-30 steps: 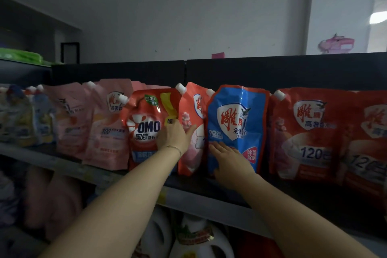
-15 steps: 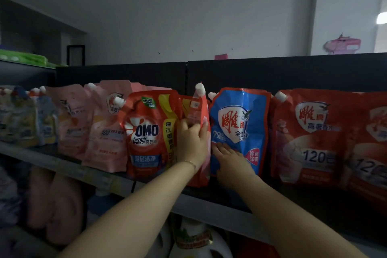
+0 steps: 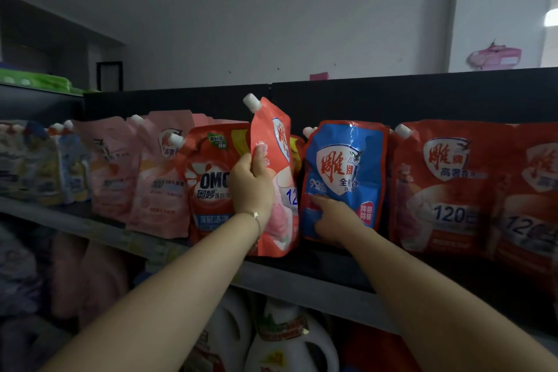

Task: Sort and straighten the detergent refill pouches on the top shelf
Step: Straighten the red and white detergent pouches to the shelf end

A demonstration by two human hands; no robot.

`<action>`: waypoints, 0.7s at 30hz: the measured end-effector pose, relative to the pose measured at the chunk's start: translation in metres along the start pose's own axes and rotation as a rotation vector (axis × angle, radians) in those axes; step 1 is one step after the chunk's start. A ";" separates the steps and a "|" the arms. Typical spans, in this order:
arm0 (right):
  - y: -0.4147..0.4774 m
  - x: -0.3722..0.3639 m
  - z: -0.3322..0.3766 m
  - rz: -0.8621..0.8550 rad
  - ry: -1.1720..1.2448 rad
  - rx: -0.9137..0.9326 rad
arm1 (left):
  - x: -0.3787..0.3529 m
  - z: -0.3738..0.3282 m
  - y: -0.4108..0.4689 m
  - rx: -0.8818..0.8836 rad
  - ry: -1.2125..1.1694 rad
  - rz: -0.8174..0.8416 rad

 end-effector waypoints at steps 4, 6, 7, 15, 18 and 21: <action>0.003 0.008 0.004 0.013 0.152 -0.097 | 0.020 -0.014 0.002 -0.087 -0.061 0.040; -0.003 0.013 0.009 0.002 0.349 -0.133 | 0.025 -0.022 0.006 -0.094 -0.090 0.047; -0.006 0.015 0.011 0.002 0.504 -0.157 | 0.026 -0.026 0.007 -0.095 -0.103 0.051; -0.024 0.064 -0.009 -0.208 0.921 -0.355 | 0.004 -0.057 -0.011 -0.040 -0.264 0.081; -0.036 0.087 -0.039 -0.380 0.861 -0.425 | -0.017 -0.063 -0.031 -0.036 -0.238 0.148; -0.042 0.111 -0.076 -0.585 0.610 -0.488 | -0.045 -0.055 -0.049 -0.047 -0.161 0.233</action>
Point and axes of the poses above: each hand's wrist, its own y-axis towards the middle knuckle, its own x-axis out of the back of the hand, z = x × y, the point moved 2 cm from there along y, towards the middle knuckle, and after that the axes turned 14 degrees about -z, right-handed, at the moved point
